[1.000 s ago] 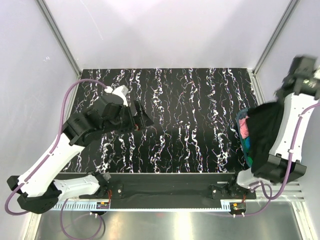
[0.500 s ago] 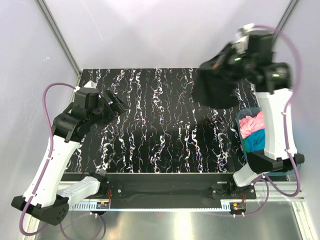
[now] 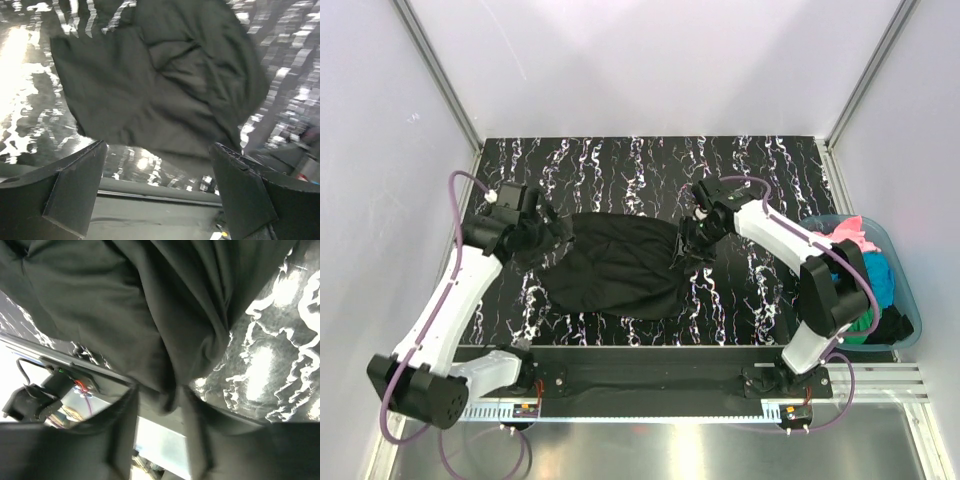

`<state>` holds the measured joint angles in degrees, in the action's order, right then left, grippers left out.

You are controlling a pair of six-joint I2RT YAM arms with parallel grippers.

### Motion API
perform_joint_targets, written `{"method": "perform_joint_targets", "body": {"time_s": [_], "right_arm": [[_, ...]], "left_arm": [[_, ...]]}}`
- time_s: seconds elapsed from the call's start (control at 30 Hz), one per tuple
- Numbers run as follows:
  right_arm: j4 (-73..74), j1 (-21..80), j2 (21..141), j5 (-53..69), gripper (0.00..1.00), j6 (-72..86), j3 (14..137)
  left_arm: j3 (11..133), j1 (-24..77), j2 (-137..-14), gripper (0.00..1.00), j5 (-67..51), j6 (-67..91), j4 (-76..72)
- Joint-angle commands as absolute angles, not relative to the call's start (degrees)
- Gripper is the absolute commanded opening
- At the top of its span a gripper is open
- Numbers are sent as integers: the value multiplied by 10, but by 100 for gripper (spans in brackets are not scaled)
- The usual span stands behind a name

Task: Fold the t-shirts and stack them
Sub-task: Move the tshirt to the center of the board, then flatten the tshirt out

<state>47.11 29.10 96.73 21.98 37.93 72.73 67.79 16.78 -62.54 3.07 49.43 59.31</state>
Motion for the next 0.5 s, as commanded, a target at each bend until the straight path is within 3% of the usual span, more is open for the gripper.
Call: {"method": "perform_joint_targets", "body": {"time_s": [0.0,0.07,0.13,0.3,0.47], "right_arm": [[468,293,940,209,53,287,801],[483,292,946,184,62,270,823],[498,289,968,152,64,262,856],[509,280,1045,72,59,277,884],[449,221,1085,77,59,262,858]], "left_arm": [[663,155,-669,89,74,471,590],[640,149,-679,84,68,473,564],[595,128,-681,82,47,478,542],[519,55,-691,81,16,476,471],[507,44,-757,78,11,460,441]]}}
